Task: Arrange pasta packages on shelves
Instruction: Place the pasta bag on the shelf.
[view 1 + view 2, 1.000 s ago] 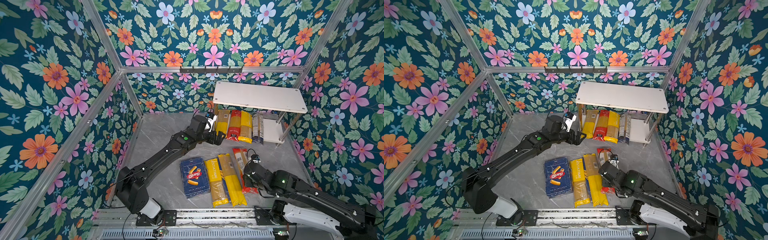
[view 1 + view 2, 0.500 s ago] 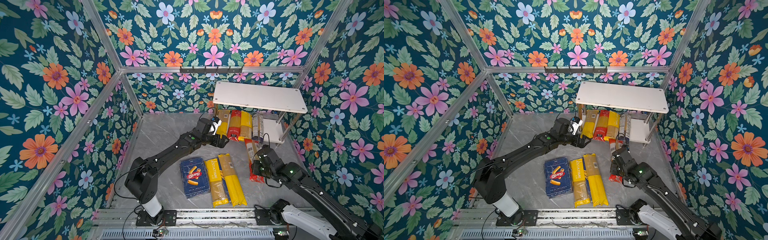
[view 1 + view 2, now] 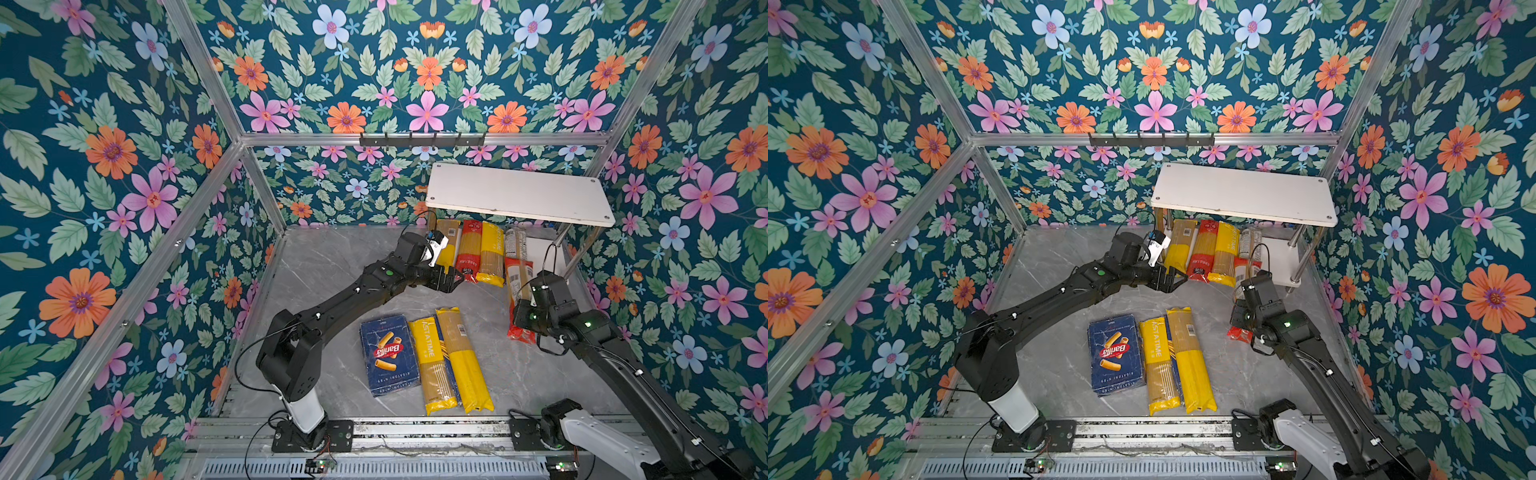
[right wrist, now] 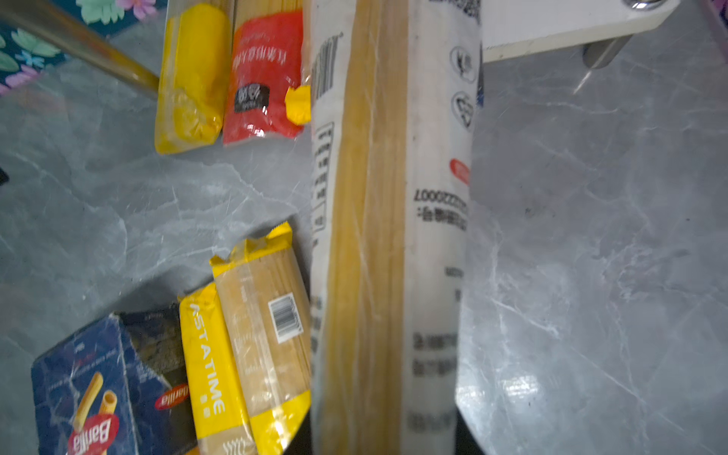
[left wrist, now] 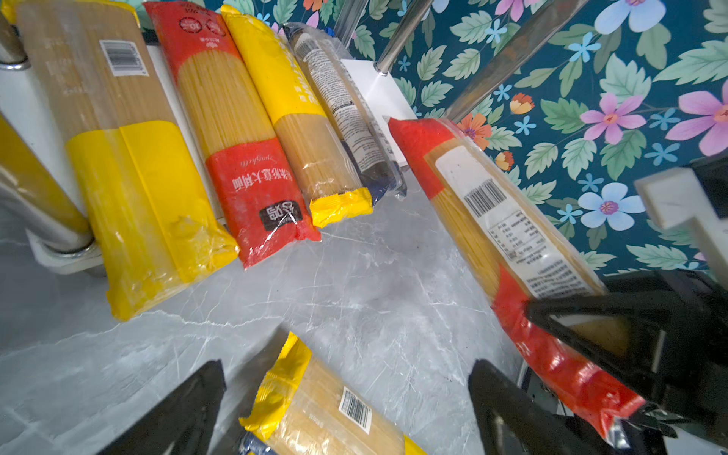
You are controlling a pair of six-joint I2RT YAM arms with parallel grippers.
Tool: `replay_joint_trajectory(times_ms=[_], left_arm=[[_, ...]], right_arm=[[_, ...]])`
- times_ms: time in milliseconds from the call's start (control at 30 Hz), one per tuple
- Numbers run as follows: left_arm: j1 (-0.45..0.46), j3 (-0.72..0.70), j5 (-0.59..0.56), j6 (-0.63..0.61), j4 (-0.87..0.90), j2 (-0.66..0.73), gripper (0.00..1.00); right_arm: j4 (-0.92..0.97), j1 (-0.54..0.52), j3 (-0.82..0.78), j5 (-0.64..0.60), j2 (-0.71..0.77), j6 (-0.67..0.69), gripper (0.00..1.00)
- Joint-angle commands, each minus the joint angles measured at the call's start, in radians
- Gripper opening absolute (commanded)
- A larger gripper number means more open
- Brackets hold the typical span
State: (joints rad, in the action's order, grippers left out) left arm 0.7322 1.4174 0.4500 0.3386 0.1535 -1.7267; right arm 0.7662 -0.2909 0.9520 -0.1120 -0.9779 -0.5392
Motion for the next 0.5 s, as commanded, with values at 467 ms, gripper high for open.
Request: replay_joint_trajectory(times_ms=[467], left_arm=[[-0.002, 0.052, 0.11, -0.01, -0.083, -0.043, 1.0]], right_arm=[[-0.363, 0.391, 0.201, 0.163, -0.388, 0.207, 0.24]])
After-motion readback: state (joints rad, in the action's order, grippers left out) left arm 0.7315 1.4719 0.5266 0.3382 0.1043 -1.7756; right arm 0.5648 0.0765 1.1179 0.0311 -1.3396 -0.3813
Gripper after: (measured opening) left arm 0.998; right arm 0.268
